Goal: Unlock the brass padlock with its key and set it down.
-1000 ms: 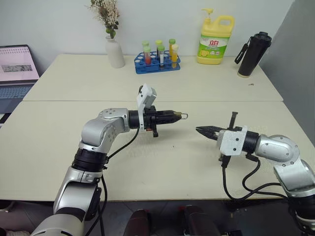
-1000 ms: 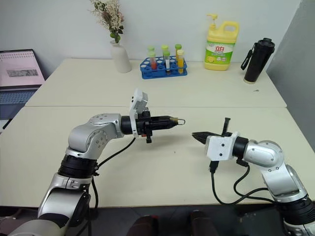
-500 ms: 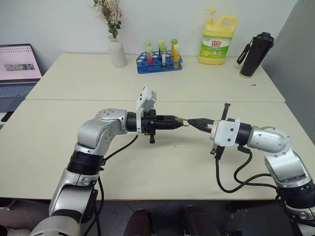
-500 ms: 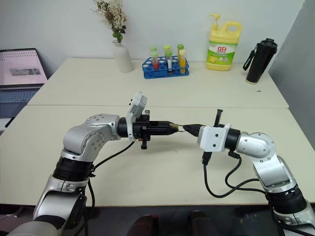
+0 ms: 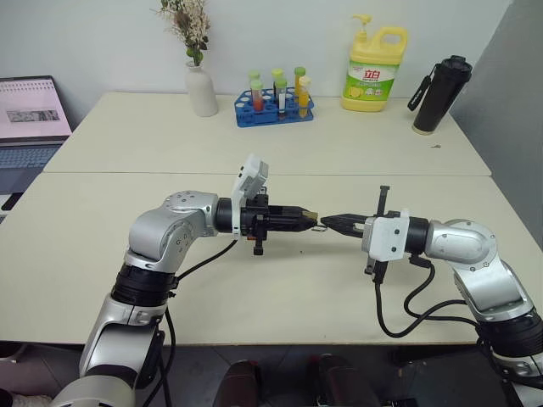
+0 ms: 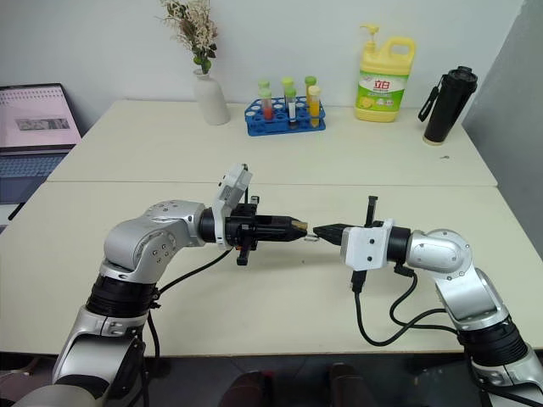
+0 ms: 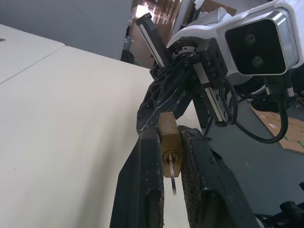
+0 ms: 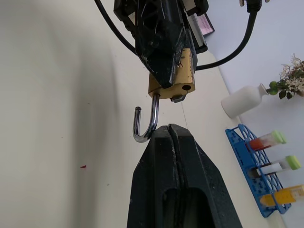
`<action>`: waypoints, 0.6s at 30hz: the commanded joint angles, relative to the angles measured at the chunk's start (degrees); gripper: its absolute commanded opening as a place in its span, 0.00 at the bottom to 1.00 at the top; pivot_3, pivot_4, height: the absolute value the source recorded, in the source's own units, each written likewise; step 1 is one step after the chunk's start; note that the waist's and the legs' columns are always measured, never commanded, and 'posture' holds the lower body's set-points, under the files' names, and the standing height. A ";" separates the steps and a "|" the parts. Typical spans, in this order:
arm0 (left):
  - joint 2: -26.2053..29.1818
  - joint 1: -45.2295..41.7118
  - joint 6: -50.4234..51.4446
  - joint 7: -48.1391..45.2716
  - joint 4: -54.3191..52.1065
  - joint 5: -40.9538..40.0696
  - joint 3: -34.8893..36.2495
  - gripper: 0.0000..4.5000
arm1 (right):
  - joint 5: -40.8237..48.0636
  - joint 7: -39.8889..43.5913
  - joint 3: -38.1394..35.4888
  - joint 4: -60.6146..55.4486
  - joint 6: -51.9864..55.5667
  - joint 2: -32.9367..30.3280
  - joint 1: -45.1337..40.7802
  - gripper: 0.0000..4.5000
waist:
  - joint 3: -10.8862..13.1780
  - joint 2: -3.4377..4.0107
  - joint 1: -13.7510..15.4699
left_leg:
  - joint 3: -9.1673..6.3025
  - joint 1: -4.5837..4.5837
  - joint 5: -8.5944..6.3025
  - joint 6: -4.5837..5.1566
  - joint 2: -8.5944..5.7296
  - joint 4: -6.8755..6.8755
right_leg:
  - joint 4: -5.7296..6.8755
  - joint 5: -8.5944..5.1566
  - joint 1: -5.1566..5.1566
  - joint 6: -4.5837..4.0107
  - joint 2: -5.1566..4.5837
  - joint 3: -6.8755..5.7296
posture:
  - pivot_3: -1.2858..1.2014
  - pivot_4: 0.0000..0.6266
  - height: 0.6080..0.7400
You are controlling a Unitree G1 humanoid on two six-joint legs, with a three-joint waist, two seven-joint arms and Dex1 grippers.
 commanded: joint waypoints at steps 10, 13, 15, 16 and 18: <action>0.97 0.48 0.50 -0.58 -2.45 -1.80 1.10 0.04 | 2.82 2.38 1.12 -1.16 -0.30 -0.46 1.35 0.00 | 0.00 0.00 0.01 | -0.01 0.00 0.00 0.00 0.00 0.01 | 0.00 0.00 0.00 0.00 0.00 0.00 | 0.52 0.24 1.00; 0.60 1.00 -0.35 1.35 -1.70 -0.61 1.19 0.04 | 0.67 2.27 0.91 -0.63 0.57 -1.92 2.46 0.00 | 0.00 0.00 0.01 | 0.00 0.00 0.00 0.00 0.00 0.01 | 0.00 0.00 0.00 0.00 0.00 0.00 | 0.52 0.24 1.00; 0.35 1.28 -1.01 2.71 -1.23 0.17 1.15 0.04 | 0.40 2.67 0.79 -0.39 0.93 -3.04 3.32 0.00 | 0.00 0.00 0.02 | -0.01 0.00 0.00 0.00 -0.01 0.01 | 0.00 0.00 0.00 0.01 -0.01 0.00 | 0.52 0.24 1.00; 0.31 1.61 -1.84 3.43 -0.88 1.07 0.90 0.04 | 0.39 2.73 0.59 -0.23 0.99 -3.60 3.89 0.00 | 0.00 0.00 0.02 | -0.01 -0.01 0.00 0.00 0.00 0.01 | -0.01 0.00 0.00 0.01 -0.01 0.00 | 0.52 0.24 1.00; 0.06 2.49 -2.49 5.09 -0.61 2.27 0.52 0.04 | 0.48 2.27 -0.18 -0.29 1.69 -4.38 5.07 0.00 | 0.00 0.00 0.02 | 0.01 0.00 0.00 0.00 -0.01 0.01 | 0.00 -0.01 0.00 0.01 -0.01 0.02 | 0.52 0.24 1.00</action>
